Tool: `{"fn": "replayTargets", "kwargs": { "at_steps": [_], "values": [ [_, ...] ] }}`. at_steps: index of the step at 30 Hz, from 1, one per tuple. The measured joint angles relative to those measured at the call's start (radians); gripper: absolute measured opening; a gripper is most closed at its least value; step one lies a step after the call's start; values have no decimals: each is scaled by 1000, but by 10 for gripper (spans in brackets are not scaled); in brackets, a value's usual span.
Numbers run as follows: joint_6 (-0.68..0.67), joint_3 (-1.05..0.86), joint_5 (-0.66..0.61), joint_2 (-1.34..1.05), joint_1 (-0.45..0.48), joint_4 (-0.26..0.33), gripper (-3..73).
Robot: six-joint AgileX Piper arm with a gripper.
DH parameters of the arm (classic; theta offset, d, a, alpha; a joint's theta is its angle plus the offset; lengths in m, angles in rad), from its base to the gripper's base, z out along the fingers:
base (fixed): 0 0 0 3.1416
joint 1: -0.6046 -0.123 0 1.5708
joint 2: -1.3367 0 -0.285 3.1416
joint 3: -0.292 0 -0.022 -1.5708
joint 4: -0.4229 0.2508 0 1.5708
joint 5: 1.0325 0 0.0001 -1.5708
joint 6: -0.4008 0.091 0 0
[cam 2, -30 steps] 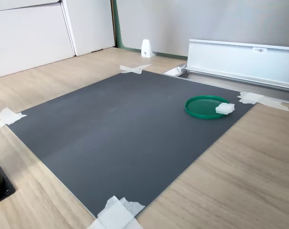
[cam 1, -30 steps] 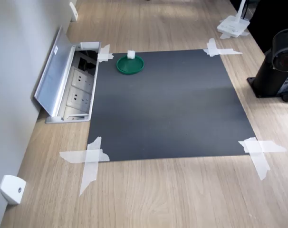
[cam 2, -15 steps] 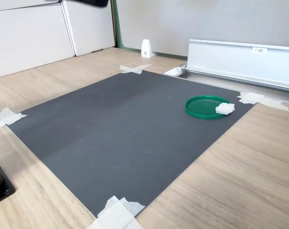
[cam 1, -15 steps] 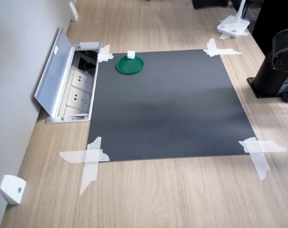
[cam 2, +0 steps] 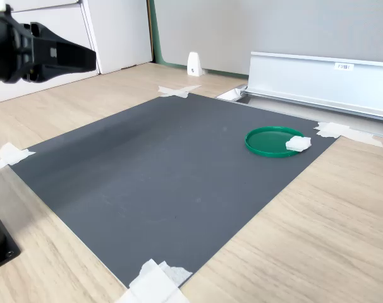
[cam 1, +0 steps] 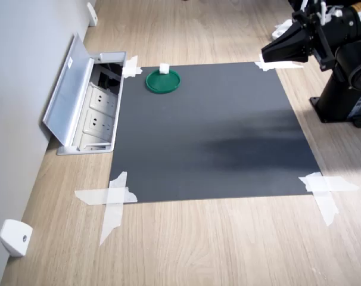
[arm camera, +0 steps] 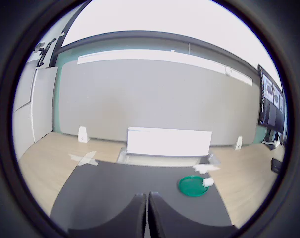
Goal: Grasp a white terminal and put it on the green lid.
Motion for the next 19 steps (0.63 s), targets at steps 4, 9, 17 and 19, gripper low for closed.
{"fn": "replayTargets", "kwargs": {
  "at_steps": [4,9,17,19],
  "values": [
    [3,-70,62,-33,0,-51,-7],
    [23,-78,75,-34,0,-58,-7],
    [26,-78,79,-34,0,-60,-7],
    [26,-78,79,-34,0,-61,-7]
  ]
}}
